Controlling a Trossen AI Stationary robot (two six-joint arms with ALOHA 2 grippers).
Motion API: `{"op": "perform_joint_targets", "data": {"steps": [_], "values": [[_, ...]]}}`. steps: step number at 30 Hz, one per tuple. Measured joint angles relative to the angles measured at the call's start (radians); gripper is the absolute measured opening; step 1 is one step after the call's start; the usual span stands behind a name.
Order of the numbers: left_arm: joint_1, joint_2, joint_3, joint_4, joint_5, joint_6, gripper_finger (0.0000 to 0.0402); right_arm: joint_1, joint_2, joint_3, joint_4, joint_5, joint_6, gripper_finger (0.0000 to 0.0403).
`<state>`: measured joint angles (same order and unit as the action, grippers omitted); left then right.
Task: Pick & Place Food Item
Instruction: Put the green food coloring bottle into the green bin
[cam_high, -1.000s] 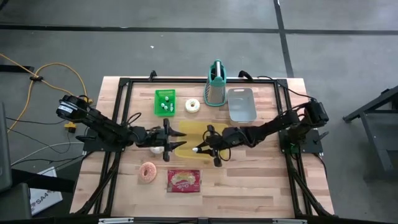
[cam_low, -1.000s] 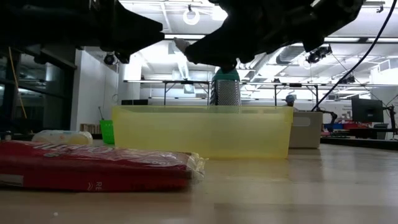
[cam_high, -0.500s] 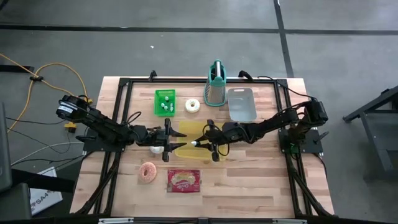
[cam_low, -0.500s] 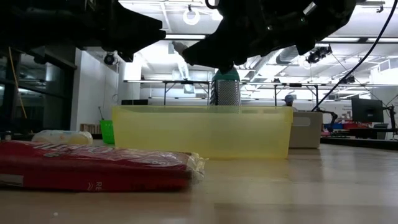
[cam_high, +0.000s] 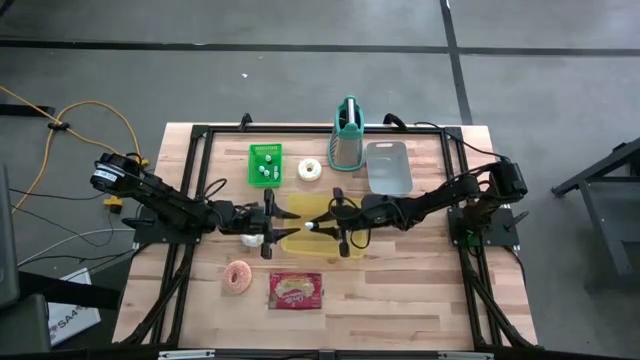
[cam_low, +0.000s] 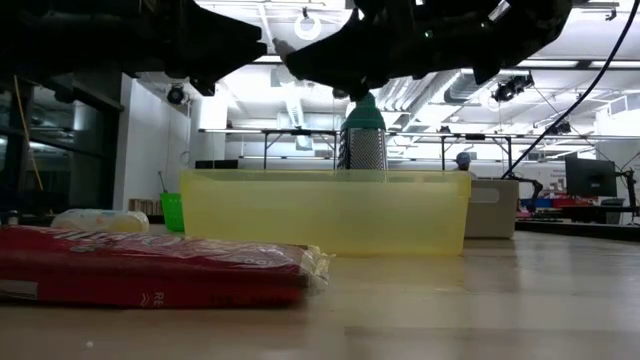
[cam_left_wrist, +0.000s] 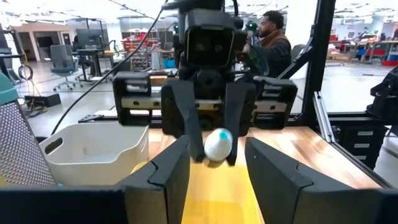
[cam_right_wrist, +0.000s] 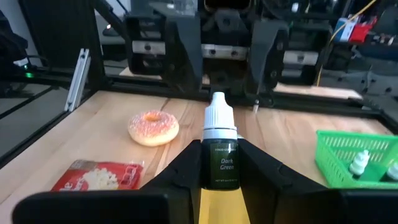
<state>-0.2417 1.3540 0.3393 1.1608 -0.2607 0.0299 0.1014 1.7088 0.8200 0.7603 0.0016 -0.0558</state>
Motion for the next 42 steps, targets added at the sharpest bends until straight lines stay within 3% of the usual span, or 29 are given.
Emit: {"op": "perform_joint_targets", "data": {"steps": [12,42], "values": [[0.06,0.0,0.022,-0.003,0.108,-0.028,0.015,-0.02,0.0,0.0,0.035,0.0,-0.001,0.0077],[0.095,0.001,0.111,-0.156,0.147,-0.03,0.015,-0.026,0.0,0.0,0.038,0.0,-0.002,0.0077]]}}
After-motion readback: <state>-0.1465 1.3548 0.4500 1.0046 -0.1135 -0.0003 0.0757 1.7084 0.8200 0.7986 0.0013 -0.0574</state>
